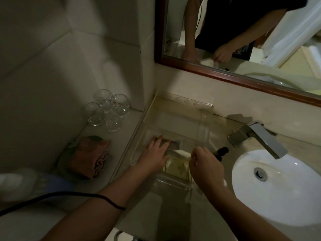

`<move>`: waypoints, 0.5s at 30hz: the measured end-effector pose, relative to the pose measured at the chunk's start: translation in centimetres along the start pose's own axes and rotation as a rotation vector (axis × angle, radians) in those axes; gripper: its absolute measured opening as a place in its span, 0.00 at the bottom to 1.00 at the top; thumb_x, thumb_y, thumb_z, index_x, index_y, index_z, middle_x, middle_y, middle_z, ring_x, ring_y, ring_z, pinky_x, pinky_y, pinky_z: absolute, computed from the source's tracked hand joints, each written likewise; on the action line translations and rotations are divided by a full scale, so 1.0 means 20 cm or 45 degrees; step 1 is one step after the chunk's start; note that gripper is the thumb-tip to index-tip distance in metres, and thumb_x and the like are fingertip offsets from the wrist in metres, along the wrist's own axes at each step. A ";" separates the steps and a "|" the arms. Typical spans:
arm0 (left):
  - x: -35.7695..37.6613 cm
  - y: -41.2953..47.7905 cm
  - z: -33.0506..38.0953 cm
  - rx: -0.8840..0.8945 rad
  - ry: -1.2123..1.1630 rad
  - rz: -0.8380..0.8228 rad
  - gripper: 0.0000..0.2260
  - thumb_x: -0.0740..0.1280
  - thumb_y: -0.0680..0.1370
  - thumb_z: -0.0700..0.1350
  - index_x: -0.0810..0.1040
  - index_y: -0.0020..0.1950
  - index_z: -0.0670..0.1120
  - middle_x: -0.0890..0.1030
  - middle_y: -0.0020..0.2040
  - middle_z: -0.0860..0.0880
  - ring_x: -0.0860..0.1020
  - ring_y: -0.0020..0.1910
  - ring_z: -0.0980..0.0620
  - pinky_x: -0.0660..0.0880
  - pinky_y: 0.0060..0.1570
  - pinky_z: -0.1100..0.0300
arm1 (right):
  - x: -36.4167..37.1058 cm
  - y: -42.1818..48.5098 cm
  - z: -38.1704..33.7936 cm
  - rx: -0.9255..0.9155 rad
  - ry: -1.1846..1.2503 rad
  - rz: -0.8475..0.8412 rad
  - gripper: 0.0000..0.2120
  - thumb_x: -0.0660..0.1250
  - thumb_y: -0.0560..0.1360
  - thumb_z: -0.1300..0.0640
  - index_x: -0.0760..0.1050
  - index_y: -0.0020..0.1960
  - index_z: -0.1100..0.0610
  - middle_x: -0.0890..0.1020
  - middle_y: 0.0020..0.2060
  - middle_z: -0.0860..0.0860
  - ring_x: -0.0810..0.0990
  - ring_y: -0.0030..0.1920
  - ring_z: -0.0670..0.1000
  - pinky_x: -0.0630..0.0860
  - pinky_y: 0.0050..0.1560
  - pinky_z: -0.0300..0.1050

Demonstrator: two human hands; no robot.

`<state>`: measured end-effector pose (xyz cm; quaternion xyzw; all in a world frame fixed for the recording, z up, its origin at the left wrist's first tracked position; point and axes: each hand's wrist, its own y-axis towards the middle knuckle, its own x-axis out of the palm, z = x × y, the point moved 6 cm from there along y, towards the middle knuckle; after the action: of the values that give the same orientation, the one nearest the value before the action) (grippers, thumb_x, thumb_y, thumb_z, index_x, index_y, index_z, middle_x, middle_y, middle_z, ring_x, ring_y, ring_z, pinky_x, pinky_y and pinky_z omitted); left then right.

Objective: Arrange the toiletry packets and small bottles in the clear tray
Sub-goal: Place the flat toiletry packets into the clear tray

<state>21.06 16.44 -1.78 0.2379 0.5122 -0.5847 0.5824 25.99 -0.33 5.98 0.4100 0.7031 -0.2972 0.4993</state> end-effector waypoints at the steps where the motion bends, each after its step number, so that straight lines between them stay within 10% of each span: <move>1: 0.00 0.00 0.00 0.002 -0.006 -0.004 0.28 0.58 0.80 0.53 0.50 0.77 0.53 0.45 0.79 0.48 0.43 0.77 0.43 0.53 0.73 0.43 | -0.01 0.00 -0.02 -0.021 0.015 0.020 0.07 0.67 0.74 0.55 0.70 0.42 0.48 0.73 0.36 0.44 0.72 0.34 0.44 0.73 0.33 0.39; 11: -0.23 -0.22 -0.17 -0.284 -0.624 0.808 0.19 0.60 0.73 0.35 0.73 0.64 0.45 0.73 0.62 0.44 0.73 0.59 0.47 0.72 0.55 0.57 | 0.02 0.22 -0.35 -0.435 0.034 0.107 0.03 0.66 0.73 0.55 0.72 0.42 0.52 0.73 0.36 0.46 0.69 0.33 0.47 0.60 0.30 0.35; 15: -0.20 -0.30 -0.15 -0.256 -0.683 0.788 0.19 0.60 0.74 0.34 0.72 0.64 0.46 0.73 0.62 0.47 0.73 0.58 0.51 0.71 0.54 0.61 | 0.18 0.32 -0.43 -0.588 -0.034 0.024 0.04 0.69 0.72 0.55 0.74 0.43 0.54 0.77 0.39 0.50 0.73 0.35 0.51 0.65 0.31 0.43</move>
<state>15.46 19.59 2.60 0.1620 0.3013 -0.3704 0.8636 27.00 10.85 5.23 0.2875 0.7418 -0.1290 0.5920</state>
